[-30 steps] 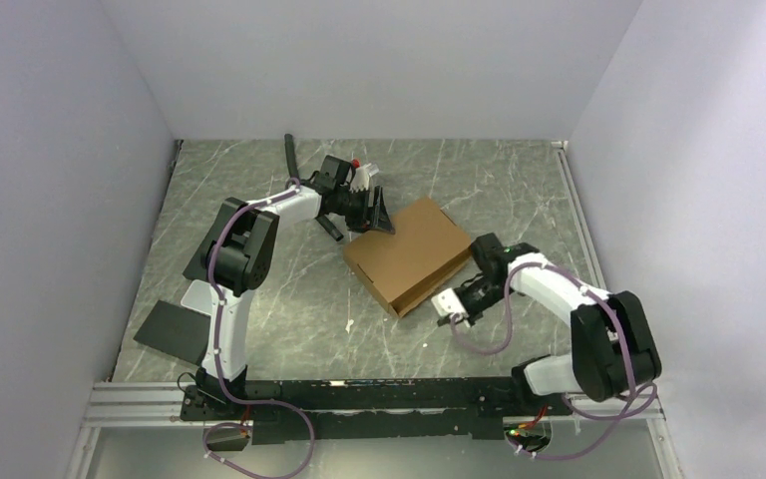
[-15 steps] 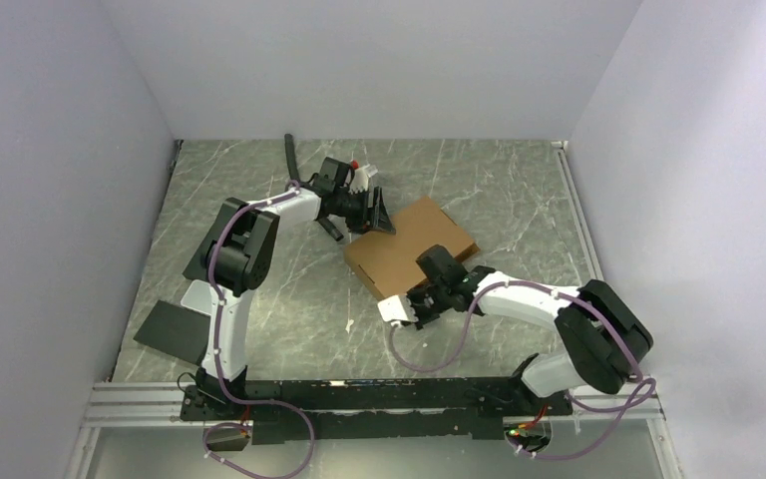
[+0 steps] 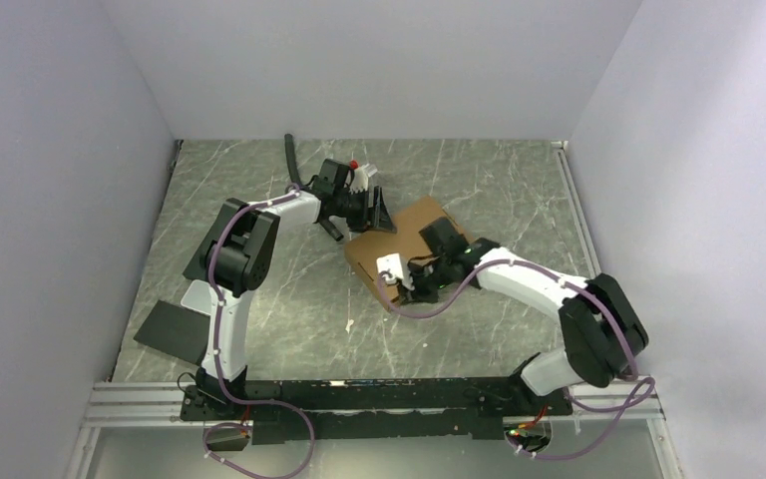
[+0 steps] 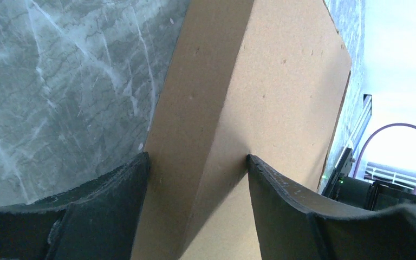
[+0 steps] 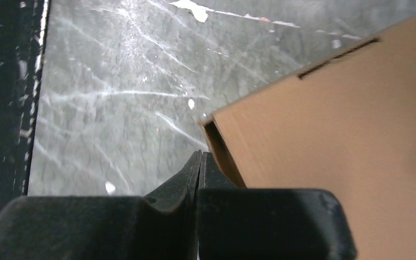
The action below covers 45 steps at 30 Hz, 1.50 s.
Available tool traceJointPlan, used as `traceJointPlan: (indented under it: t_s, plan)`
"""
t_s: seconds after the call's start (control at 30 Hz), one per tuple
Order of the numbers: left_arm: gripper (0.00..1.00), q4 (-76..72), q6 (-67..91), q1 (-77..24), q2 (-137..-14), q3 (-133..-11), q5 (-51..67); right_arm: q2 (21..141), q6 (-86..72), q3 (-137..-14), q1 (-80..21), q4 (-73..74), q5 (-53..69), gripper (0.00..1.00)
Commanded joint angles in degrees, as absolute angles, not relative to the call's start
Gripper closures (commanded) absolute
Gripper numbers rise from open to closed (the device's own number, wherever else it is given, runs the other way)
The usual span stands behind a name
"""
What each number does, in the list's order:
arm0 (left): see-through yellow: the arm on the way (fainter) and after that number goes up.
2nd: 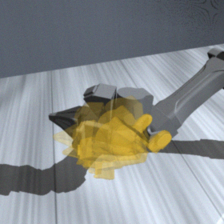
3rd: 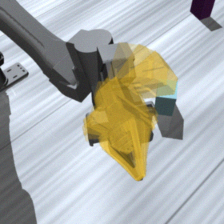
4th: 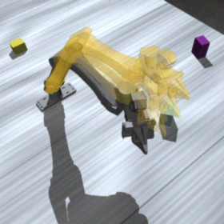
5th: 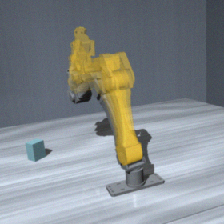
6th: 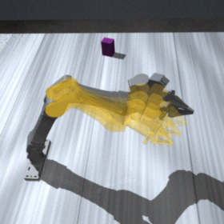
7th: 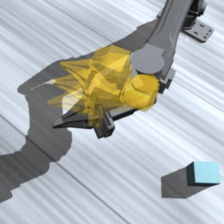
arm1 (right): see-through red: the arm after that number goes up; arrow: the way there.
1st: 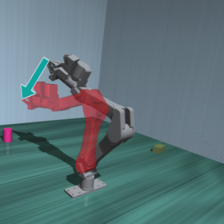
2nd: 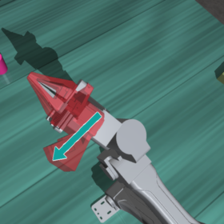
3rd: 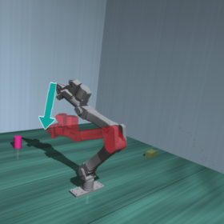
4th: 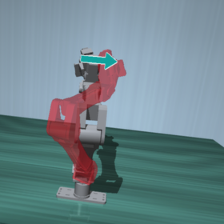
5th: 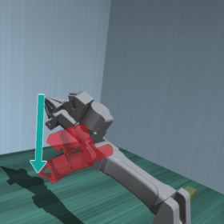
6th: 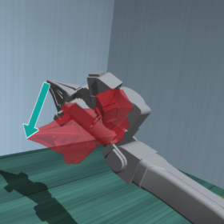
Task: Fold the paper box
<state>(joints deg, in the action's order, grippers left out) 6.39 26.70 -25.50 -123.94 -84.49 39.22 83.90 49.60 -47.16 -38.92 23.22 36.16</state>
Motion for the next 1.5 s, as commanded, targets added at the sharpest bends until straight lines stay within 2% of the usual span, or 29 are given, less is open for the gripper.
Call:
traceJointPlan:
  t_s: [0.0, 0.13, 0.23, 0.53, 0.73, 0.93, 1.03, 1.17, 1.23, 1.3, 1.4, 1.47]
  plan:
    - [0.30, 14.6, 25.9, -27.1, -124.6, -84.2, 37.7, 78.8, 68.5, -53.6, -30.2, 44.4, 52.5, 0.99]
    - [0.30, 14.6, 25.7, -27.0, -124.6, -84.1, 37.8, 78.2, 69.9, -54.9, -19.4, 48.3, 52.4, 1.00]
    - [0.30, 13.8, 26.0, -27.0, -124.4, -83.3, 38.0, 79.9, 62.6, -55.6, -11.9, 44.7, 46.6, 1.00]
    - [0.30, 12.6, 26.2, -27.0, -124.2, -82.6, 38.3, 88.4, 51.4, -58.4, 1.6, 41.4, 34.0, 1.00]
    - [0.30, 11.7, 26.3, -27.0, -124.5, -82.2, 38.6, 94.1, 42.7, -58.0, 2.2, 34.5, 26.2, 1.00]
    - [0.30, 10.7, 26.6, -27.0, -124.9, -81.9, 39.3, 94.6, 25.2, -53.6, 1.2, 14.7, 21.5, 1.00]
    - [0.30, 10.9, 26.5, -27.0, -124.9, -82.0, 39.5, 94.3, 18.8, -53.3, 0.6, 8.1, 25.9, 1.00]
    - [0.30, 11.1, 26.5, -27.1, -124.6, -82.0, 39.5, 94.3, 11.3, -54.8, -2.3, 6.0, 34.7, 1.00]
    - [0.30, 11.2, 26.4, -27.1, -124.6, -82.2, 39.5, 94.2, 9.0, -54.8, -3.5, 5.3, 35.2, 1.00]
    - [0.30, 11.3, 26.4, -27.0, -124.5, -82.2, 39.5, 94.0, 9.3, -55.1, -3.7, 6.2, 30.6, 1.00]
    - [0.30, 11.3, 26.4, -27.1, -124.7, -82.4, 39.2, 92.3, 12.1, -54.2, -2.1, 5.2, 16.0, 1.00]
    - [0.30, 11.3, 26.5, -27.1, -125.1, -82.7, 39.2, 90.5, 13.9, -52.9, -0.4, 3.6, 12.3, 1.00]
